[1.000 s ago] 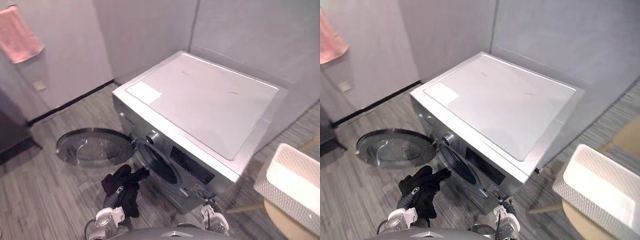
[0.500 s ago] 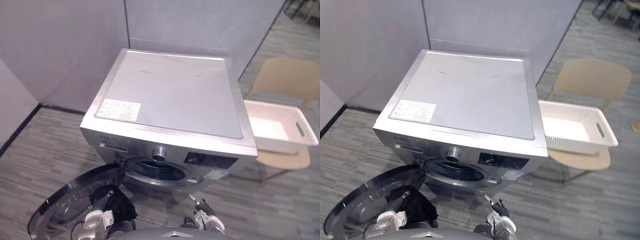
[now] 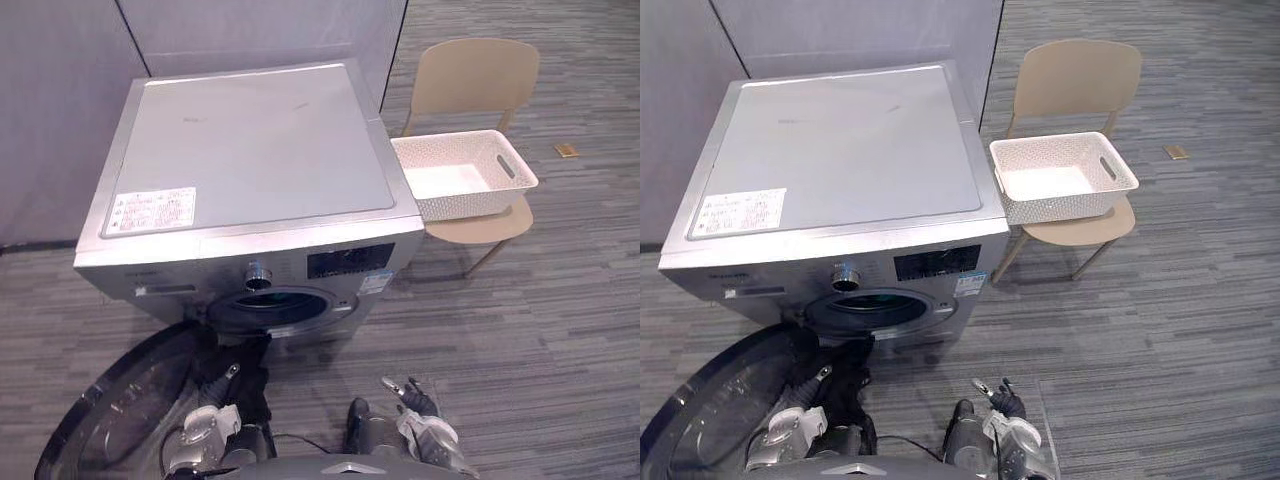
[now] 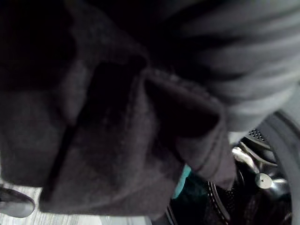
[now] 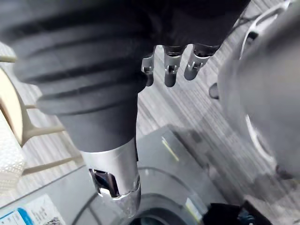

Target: Pick up the laundry basket with both hands and put the clothes into the washing machine.

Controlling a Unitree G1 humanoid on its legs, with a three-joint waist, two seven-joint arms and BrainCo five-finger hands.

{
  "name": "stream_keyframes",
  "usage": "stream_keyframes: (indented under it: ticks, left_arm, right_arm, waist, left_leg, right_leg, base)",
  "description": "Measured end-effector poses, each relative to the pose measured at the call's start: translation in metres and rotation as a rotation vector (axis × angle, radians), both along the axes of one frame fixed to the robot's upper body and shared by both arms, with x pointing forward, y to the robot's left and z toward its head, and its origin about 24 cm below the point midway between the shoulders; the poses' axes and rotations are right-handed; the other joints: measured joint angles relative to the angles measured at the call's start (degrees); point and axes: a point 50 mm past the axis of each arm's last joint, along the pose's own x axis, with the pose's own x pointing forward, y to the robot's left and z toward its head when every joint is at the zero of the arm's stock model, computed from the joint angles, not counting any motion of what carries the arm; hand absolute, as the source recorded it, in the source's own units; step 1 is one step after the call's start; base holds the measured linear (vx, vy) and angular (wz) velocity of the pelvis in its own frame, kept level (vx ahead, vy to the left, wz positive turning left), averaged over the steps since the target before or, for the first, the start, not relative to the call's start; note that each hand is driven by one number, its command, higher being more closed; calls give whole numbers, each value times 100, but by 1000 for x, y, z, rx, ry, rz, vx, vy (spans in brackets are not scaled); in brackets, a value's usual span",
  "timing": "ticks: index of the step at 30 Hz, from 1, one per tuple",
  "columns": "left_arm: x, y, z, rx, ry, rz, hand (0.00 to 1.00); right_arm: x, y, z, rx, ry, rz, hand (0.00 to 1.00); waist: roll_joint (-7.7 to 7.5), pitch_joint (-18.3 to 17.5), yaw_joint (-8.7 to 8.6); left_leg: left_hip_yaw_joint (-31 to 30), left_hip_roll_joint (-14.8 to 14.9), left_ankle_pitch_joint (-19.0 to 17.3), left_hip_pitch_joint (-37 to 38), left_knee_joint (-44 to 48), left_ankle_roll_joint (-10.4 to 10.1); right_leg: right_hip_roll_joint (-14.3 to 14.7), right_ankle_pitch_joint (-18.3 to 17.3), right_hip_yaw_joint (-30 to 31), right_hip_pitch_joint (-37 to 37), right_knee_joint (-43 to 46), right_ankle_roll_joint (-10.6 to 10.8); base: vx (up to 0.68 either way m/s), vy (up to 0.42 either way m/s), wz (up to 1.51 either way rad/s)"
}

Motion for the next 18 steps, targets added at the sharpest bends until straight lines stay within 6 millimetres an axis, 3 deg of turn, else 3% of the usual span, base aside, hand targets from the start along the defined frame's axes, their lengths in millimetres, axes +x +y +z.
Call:
stream_keyframes:
  ticks: [2, 5, 9, 10, 12, 13, 14, 18]
  left_arm:
    - [18, 1, 11, 8, -66, -9, 100]
    - [39, 3, 24, 8, -136, -5, 100]
    - [78, -12, 55, 5, -280, -34, 100]
    - [94, -19, 71, -10, -350, -42, 100]
    - [109, -25, 86, -13, -410, -52, 100]
    - [131, -37, 110, -21, -497, -81, 100]
    - [134, -38, 115, -21, -514, -84, 100]
    - [174, -39, 181, 18, -727, -91, 100]
  right_arm:
    - [7, -2, 5, -8, -34, 21, 0]
    - [39, 1, 29, -13, -179, 41, 0]
    - [58, 5, 51, -9, -302, 32, 0]
    - [61, 7, 57, -1, -336, 22, 0]
    - [65, 8, 63, -6, -362, 13, 0]
    - [71, 8, 73, 10, -411, -8, 0]
    - [72, 9, 75, 14, -423, -10, 0]
    - [89, 15, 104, 94, -578, -69, 0]
  waist:
    - [-78, 338, 12]
    - [-221, 807, 24]
    - [-211, 1003, -48]
    - [-212, 1059, -69]
    - [-235, 1135, -72]
    - [-244, 1221, -82]
    - [-251, 1243, -80]
    - [-312, 1439, -89]
  left_leg:
    - [-162, 69, -70, -409, 438, -61]
    - [-133, 276, -232, -1069, 1247, -46]
    - [-120, 541, -462, -1816, 2004, -54]
    - [-123, 637, -550, -2053, 2244, -89]
    - [-113, 683, -606, -2231, 2386, -55]
    - [-88, 786, -648, -2569, 2629, -40]
    - [-90, 804, -653, -2632, 2672, -37]
    - [-92, 1052, -737, -3460, 3194, -29]
  right_leg:
    - [-47, -190, -67, -347, 509, -86]
    - [-55, -389, 109, -1118, 1386, -227]
    - [-17, -552, 255, -1921, 2064, -293]
    - [18, -585, 286, -2156, 2220, -326]
    - [28, -602, 347, -2356, 2353, -330]
    - [45, -613, 391, -2705, 2534, -345]
    - [54, -613, 396, -2762, 2562, -345]
    - [150, -601, 470, -3602, 2915, -350]
  base:
    - [-168, -139, 27]
    - [-154, -93, -22]
    - [-127, -49, -30]
    - [-107, -16, -25]
    - [-134, -13, -20]
    - [-133, -13, -17]
    - [-159, -14, -23]
    - [-100, -9, -26]
